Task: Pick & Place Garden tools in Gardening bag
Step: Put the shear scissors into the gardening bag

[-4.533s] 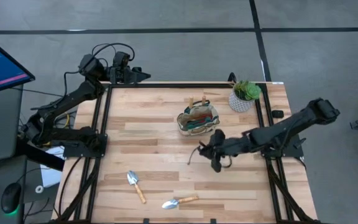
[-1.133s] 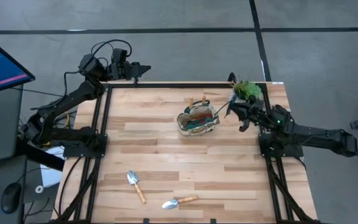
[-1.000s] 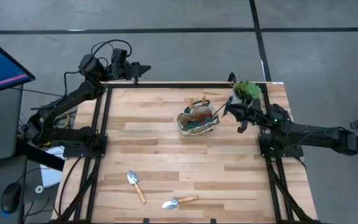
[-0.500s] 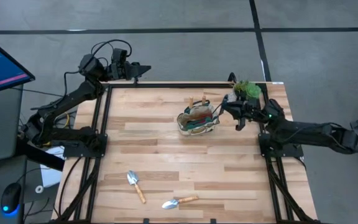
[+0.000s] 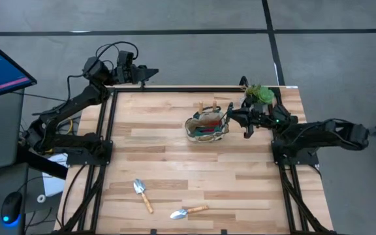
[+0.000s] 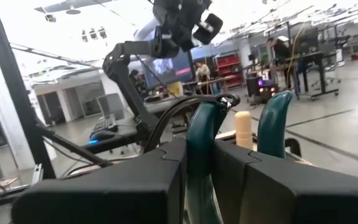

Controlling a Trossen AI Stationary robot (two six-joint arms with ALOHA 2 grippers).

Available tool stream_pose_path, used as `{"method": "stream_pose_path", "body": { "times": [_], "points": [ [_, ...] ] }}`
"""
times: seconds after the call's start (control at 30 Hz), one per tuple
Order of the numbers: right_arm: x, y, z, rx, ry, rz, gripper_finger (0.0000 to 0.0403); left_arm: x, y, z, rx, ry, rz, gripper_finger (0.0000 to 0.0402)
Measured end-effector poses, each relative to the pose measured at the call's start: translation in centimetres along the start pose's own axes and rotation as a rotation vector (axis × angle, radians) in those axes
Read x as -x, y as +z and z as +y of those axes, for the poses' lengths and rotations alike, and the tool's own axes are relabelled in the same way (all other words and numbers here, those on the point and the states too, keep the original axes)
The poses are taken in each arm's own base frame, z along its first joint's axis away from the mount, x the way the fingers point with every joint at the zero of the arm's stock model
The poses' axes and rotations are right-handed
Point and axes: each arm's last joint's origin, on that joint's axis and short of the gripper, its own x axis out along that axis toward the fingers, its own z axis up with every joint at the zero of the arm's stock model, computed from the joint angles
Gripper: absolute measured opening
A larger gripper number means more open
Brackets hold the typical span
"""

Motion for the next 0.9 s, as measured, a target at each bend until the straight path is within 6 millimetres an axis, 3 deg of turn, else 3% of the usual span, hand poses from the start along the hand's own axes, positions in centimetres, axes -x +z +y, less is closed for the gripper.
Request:
{"method": "stream_pose_path", "body": {
  "times": [0.9],
  "points": [
    [-1.2, -3.4, -1.1, -0.049, 0.121, 0.102, 0.0039, 0.0, 0.0, 0.0, 0.0, 0.002, -0.002, 0.0108]
  ]
}}
